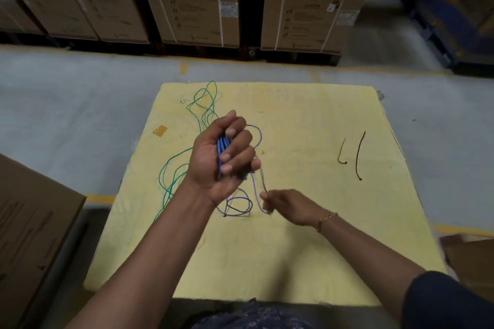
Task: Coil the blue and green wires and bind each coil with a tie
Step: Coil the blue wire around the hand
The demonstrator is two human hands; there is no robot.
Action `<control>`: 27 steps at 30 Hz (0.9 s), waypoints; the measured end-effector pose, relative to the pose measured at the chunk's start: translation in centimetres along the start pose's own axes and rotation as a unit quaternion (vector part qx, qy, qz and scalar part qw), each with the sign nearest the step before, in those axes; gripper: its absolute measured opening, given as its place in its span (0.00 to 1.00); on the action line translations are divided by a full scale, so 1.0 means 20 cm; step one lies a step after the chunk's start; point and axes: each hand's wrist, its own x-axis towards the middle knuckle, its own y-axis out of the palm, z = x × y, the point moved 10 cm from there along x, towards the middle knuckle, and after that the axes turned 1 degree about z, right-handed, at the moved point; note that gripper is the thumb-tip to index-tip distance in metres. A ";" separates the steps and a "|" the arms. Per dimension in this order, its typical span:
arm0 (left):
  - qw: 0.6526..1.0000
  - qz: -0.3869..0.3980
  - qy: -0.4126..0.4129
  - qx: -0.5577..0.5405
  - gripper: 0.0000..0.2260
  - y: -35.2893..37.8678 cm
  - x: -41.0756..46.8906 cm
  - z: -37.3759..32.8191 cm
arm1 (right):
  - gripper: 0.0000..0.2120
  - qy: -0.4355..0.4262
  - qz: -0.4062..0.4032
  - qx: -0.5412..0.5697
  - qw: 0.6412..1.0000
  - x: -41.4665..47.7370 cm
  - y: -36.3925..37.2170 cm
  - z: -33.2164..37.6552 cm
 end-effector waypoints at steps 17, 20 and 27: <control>0.821 -0.086 -0.149 0.545 0.19 -0.38 0.14 0.32 | 0.09 -0.150 0.020 -0.127 0.980 -0.16 -0.49 0.54; 0.924 -0.091 -0.166 0.333 0.19 -0.39 0.09 0.37 | 0.08 -0.162 -0.026 -0.038 0.986 -0.13 -0.66 0.54; 0.972 0.146 -0.121 -0.137 0.19 -0.05 0.00 0.27 | 0.22 -0.044 -0.117 0.225 0.966 0.01 -0.61 0.22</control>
